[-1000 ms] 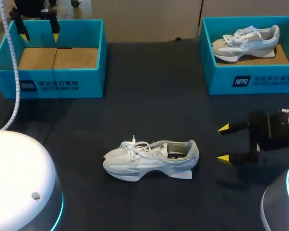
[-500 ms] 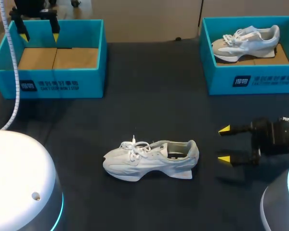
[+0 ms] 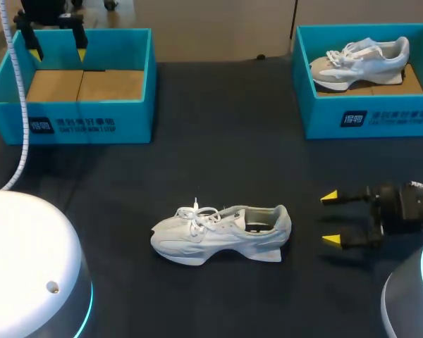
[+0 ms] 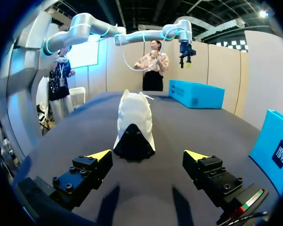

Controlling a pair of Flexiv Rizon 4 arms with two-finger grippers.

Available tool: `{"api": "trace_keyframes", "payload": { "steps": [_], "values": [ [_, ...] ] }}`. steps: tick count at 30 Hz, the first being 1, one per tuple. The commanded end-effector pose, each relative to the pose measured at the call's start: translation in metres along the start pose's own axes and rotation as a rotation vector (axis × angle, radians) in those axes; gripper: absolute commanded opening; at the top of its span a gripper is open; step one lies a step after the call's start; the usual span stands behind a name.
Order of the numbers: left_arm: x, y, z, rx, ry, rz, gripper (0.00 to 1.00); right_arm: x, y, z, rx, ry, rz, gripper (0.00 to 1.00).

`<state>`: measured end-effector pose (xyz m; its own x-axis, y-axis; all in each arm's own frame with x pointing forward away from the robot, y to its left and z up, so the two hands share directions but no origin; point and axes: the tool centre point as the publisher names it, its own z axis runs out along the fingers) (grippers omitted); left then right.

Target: Take the shoe out of the shoebox, open the shoe tongue, remove and reinsert the insole, then place the shoe into the shoebox

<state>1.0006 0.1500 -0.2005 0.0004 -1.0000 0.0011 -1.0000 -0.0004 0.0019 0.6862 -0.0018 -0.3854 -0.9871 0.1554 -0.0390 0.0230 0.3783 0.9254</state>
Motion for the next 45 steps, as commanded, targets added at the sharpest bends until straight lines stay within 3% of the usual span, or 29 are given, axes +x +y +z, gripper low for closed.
{"api": "trace_keyframes", "payload": {
  "steps": [1,11,45],
  "values": [
    [0.0,0.0,0.0,0.001,0.0,0.0,1.0,-0.002,-0.003,0.005,0.0,0.002,0.0,1.0],
    [0.0,0.0,0.0,0.001,0.0,0.0,1.0,0.002,-0.002,0.008,-0.047,0.012,-0.009,1.0],
    [0.0,0.0,0.0,0.001,0.0,0.0,1.0,0.018,0.01,0.076,-0.099,0.057,-0.053,1.0]
  ]
}}
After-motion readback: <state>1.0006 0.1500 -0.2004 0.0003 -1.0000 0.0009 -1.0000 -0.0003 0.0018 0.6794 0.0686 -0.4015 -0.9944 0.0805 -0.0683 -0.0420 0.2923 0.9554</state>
